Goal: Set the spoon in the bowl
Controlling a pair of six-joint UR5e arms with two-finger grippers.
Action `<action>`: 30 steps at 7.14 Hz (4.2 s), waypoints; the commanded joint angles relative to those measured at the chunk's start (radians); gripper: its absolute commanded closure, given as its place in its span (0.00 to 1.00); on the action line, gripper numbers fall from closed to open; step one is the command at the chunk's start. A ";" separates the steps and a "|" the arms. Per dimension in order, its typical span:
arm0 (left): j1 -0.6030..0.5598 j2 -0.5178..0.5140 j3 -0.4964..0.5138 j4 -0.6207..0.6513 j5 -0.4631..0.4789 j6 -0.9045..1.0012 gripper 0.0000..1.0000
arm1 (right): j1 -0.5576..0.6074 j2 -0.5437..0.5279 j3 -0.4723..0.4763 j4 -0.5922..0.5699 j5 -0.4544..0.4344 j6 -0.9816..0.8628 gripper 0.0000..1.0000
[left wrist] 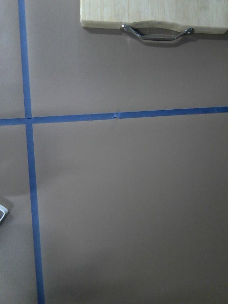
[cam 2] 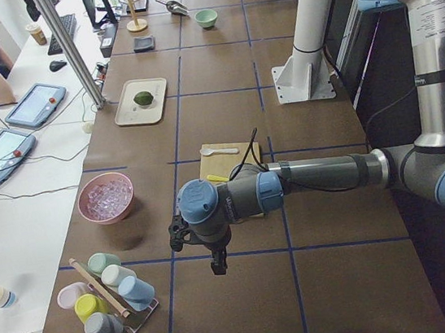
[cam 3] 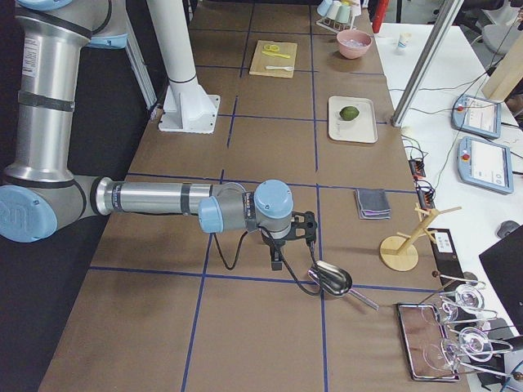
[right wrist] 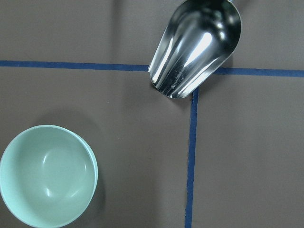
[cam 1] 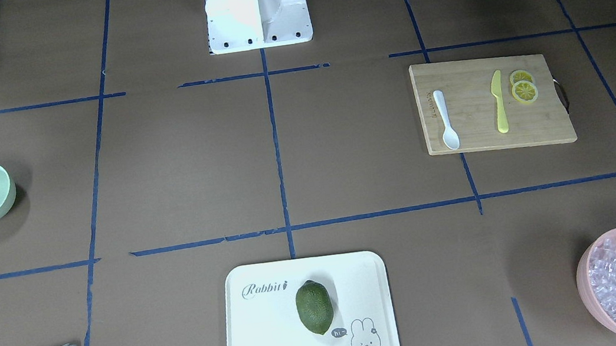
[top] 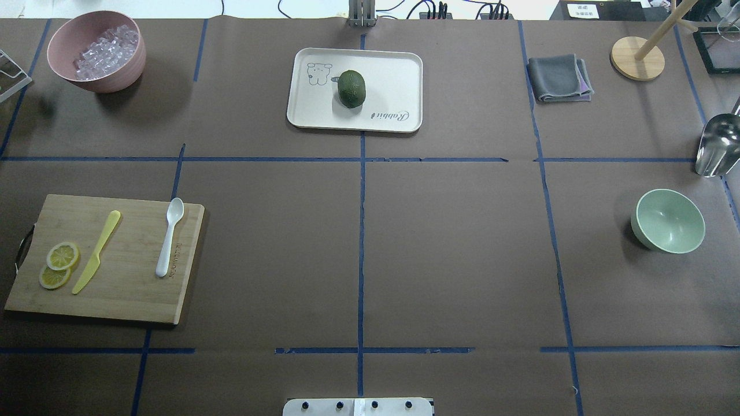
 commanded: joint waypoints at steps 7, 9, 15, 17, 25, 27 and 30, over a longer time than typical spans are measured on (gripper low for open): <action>0.000 -0.002 -0.001 -0.002 0.002 0.003 0.00 | 0.000 0.001 0.002 0.002 -0.001 0.000 0.00; 0.000 -0.002 0.000 -0.002 0.002 0.003 0.00 | 0.000 0.001 0.000 0.002 -0.003 0.000 0.00; 0.000 -0.003 -0.001 -0.002 0.000 0.003 0.00 | -0.023 0.081 -0.001 -0.003 -0.010 0.000 0.00; 0.000 -0.003 -0.004 -0.002 0.000 0.003 0.00 | -0.082 0.078 -0.031 0.008 -0.009 0.070 0.00; 0.000 -0.003 -0.011 -0.002 0.000 0.003 0.00 | -0.413 0.038 -0.204 0.505 -0.121 0.543 0.04; 0.000 -0.003 -0.015 -0.003 0.000 0.003 0.00 | -0.411 0.038 -0.207 0.503 -0.119 0.545 0.78; 0.000 -0.003 -0.018 -0.002 0.000 0.000 0.00 | -0.411 0.038 -0.196 0.502 -0.107 0.552 1.00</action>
